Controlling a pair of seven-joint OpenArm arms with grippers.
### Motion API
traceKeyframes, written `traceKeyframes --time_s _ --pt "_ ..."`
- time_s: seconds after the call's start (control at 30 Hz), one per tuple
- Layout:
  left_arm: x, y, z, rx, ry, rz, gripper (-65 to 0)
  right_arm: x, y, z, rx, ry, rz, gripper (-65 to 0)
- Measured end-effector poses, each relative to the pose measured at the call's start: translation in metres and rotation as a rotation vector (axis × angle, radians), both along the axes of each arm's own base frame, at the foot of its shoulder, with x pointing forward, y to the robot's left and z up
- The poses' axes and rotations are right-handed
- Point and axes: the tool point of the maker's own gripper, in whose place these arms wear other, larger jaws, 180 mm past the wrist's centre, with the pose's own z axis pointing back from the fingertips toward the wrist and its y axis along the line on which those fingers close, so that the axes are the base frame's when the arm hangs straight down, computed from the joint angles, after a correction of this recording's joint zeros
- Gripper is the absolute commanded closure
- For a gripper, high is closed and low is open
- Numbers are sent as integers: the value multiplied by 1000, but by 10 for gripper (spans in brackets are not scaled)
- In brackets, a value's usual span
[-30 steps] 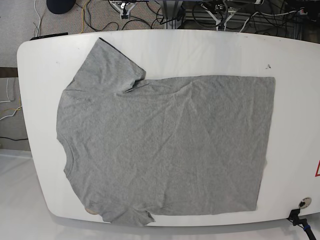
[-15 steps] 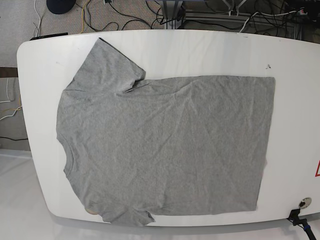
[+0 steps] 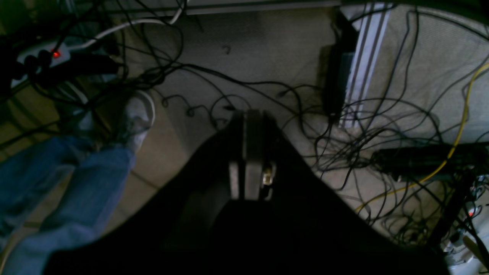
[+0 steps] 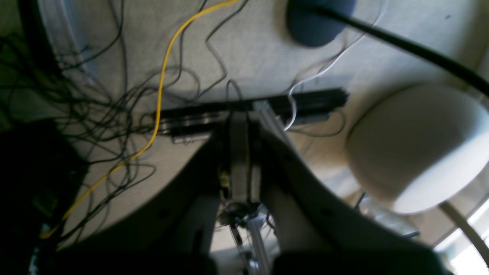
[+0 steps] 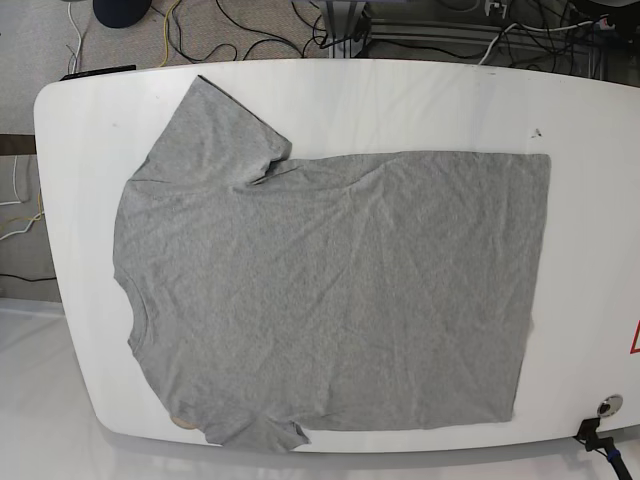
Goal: Fold the T-shirt properly
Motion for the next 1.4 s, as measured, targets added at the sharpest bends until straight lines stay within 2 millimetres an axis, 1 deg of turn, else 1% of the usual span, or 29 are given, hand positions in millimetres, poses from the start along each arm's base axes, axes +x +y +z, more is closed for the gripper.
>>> traceKeyframes --time_s 0.03,0.07,0.1,0.13,0.17,0.23,0.27,0.3,0.33,0.4,0.43,0.5,0.6,0.63,0.67,0.73,0.8,0.83,0.87,0.9,0.97,1.0,1.1,1.13,1.2,1.27,1.33,1.37,1.4 --pt "-5 -2 3 1 15 -1 0 0 2 4 12 -24 13 0" --pt "-1 -9 9 -32 -29 -20 0 3 9 6 31 -30 18 0" --pt "-9 -7 11 -16 1 -24 0 16 18 11 61 -114 37 0" --pt "-2 -2 22 -13 -62 -44 0 13 18 14 48 -82 35 0" --pt "-15 1 27 -4 -25 -47 0 31 24 26 74 -212 69 0" --pt "-25 -3 38 -12 -12 -63 0 18 31 36 80 -169 66 0" --pt "-14 -10 48 -28 -65 -77 0 24 39 46 99 -218 80 0" --pt "-17 -15 53 -38 -47 -83 0 33 46 55 120 -271 95 0" --pt "-17 -20 60 -49 -60 -94 0 28 49 58 119 -241 85 0" --pt "-3 -27 83 -65 -125 -116 0 36 57 77 140 -306 92 0" --pt "-3 -30 89 -64 -117 -121 0 34 58 82 140 -302 83 0" --pt "7 -37 109 -84 -170 -147 0 38 55 94 134 -322 55 0" --pt "42 -46 141 -93 -277 -204 0 58 38 117 92 -394 16 0" --pt "59 -48 158 -93 -341 -227 0 62 32 122 80 -405 -4 0" --pt "63 -48 162 -91 -335 -237 0 71 26 131 67 -443 -21 0" --pt "85 -52 184 -98 -407 -273 0 87 20 145 49 -496 -43 0" --pt "91 -52 193 -94 -393 -298 0 95 14 154 33 -500 -78 0" --pt "100 -54 203 -104 -423 -313 0 100 12 159 19 -511 -83 0" --pt "119 -57 220 -107 -501 -328 0 108 11 166 17 -535 -84 0" --pt "120 -57 223 -98 -481 -335 0 124 14 175 23 -587 -69 0" --pt "127 -61 235 -102 -500 -358 0 131 18 180 33 -583 -83 0" --pt "141 -63 248 -102 -559 -373 0 140 19 188 33 -599 -84 0" --pt "151 -57 260 -77 -580 -386 0 181 36 217 78 -722 -45 0" --pt "156 -56 265 -69 -596 -398 0 182 40 220 85 -699 -57 0" --pt "166 -48 274 -43 -623 -404 0 208 53 243 119 -789 -26 0" --pt "175 -42 282 -28 -644 -406 0 223 57 259 120 -835 -5 0" --pt "187 -35 292 1 -675 -415 0 233 61 265 130 -848 -1 0" --pt "194 -36 300 3 -706 -428 0 236 61 267 128 -847 0 0" --pt "197 -43 305 -22 -747 -411 0 249 60 275 112 -895 23 0"
